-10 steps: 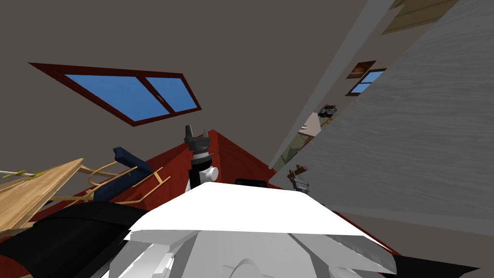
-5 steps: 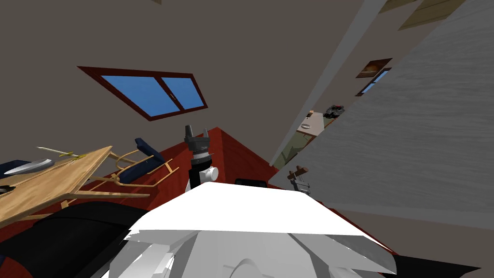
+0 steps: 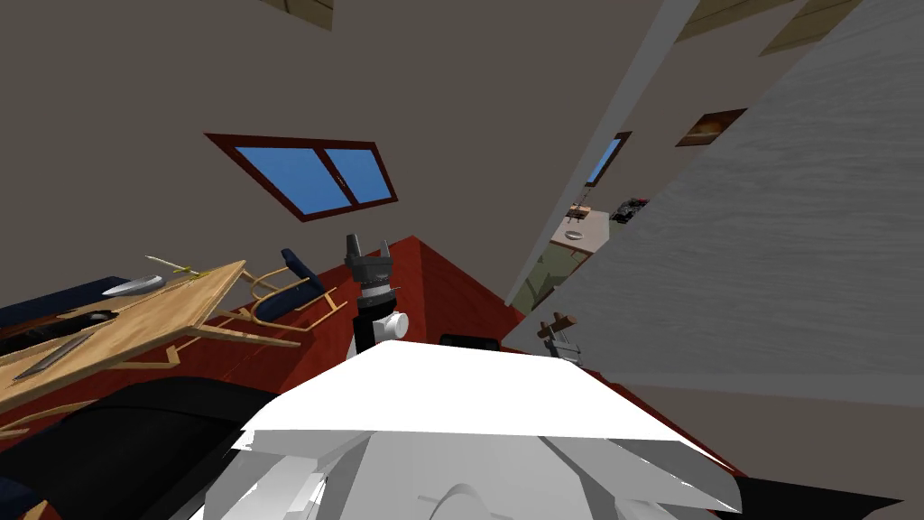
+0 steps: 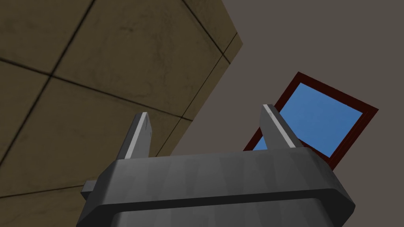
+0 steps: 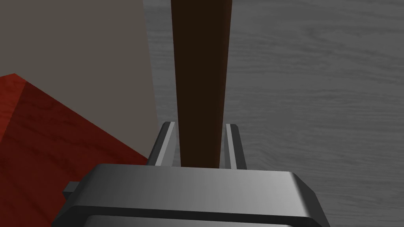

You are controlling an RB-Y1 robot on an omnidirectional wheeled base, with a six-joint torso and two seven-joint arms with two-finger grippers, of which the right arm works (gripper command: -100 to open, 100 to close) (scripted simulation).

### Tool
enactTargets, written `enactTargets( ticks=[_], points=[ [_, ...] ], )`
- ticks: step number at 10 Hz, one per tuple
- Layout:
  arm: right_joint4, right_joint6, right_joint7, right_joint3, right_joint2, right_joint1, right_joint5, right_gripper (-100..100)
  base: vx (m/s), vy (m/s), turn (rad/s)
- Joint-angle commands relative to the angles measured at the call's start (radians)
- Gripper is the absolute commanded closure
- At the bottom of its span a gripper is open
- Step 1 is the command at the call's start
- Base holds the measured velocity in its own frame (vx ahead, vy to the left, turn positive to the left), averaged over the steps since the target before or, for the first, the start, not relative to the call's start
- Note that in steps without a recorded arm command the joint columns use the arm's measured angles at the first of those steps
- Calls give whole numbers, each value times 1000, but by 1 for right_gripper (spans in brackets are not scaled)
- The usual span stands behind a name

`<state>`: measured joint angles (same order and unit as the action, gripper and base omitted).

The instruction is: Pull the door open

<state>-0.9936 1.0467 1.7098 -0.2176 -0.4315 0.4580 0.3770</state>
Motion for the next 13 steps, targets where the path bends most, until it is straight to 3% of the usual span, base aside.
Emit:
enactTargets(
  ticks=[1, 7, 8, 13],
  points=[
    [15, 18, 14, -8, -11, -1, -6, 100, -205, -22, 165],
    [69, 82, 62, -37, -48, -5, -29, 100, -254, -39, 150],
    [63, 76, 58, -35, -44, -7, -27, 100, -113, -8, 27],
    [111, 119, 90, -52, -65, -19, -42, 100, -186, -26, 134]
  ],
)
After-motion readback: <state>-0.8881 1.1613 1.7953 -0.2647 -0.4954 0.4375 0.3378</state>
